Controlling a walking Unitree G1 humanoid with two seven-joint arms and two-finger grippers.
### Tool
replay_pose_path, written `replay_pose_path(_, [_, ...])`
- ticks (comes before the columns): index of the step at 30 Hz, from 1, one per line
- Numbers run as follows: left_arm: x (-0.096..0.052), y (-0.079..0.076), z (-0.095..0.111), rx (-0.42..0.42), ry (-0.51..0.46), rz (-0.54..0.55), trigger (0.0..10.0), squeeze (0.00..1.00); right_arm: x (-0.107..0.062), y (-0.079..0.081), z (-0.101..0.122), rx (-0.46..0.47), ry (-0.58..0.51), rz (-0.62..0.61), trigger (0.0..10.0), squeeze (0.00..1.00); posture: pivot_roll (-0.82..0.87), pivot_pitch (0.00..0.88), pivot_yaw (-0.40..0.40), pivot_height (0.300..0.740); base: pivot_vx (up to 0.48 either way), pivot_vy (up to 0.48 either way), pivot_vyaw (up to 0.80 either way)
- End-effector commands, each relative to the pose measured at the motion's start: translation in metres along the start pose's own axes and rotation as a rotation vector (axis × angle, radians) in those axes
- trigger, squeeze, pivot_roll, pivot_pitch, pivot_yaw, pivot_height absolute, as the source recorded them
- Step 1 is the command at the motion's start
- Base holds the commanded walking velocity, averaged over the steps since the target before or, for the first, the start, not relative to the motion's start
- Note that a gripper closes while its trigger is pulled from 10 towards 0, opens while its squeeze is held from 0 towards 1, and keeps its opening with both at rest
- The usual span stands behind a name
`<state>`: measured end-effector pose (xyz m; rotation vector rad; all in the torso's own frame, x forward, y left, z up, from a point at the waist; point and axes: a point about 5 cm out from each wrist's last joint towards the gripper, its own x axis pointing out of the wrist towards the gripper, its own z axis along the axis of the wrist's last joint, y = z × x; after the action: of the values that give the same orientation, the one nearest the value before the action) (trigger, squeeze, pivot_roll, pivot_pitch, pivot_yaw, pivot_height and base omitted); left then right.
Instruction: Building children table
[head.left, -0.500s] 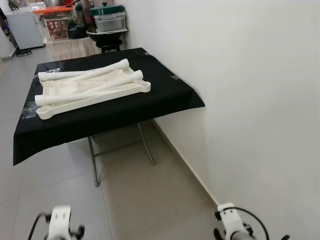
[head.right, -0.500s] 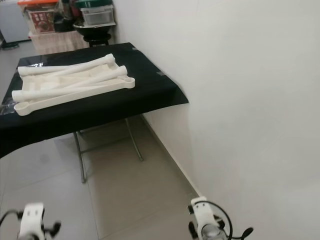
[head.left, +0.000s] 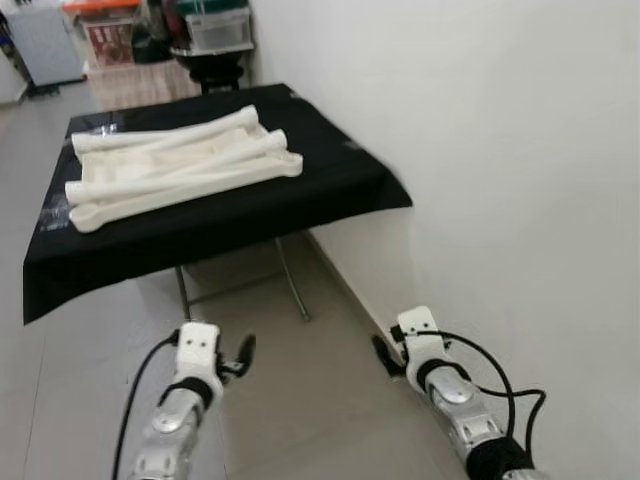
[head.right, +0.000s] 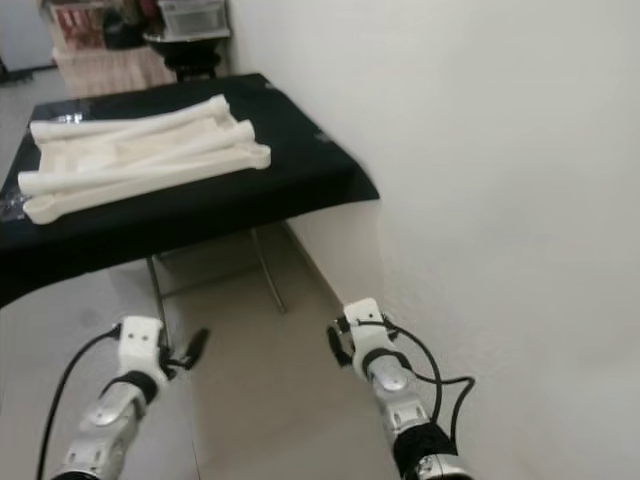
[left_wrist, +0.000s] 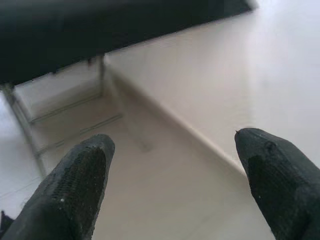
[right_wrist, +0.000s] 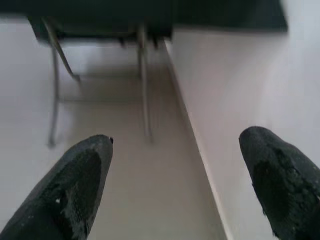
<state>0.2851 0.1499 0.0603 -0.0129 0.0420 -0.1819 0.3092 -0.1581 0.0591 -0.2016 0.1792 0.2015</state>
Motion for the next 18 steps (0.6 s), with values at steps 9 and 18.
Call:
replay_pose_path(9, [-0.014, -0.014, 0.01, -0.024, -0.002, -0.043, 10.0, 0.0, -0.006, 0.01, 0.015, 0.008, -0.084, 0.065, 10.0, 0.0, -0.05, 0.0, 0.031, 0.74, 0.0, 0.0, 0.0])
replay_pose_path(18, [-0.005, 0.001, 0.041, -0.036, -0.073, 0.009, 10.0, 0.0, -0.003, 0.017, 0.045, 0.053, -0.195, 0.187, 10.0, 1.0, -0.01, 0.0, 0.011, 0.74, 0.0, 0.0, 0.0])
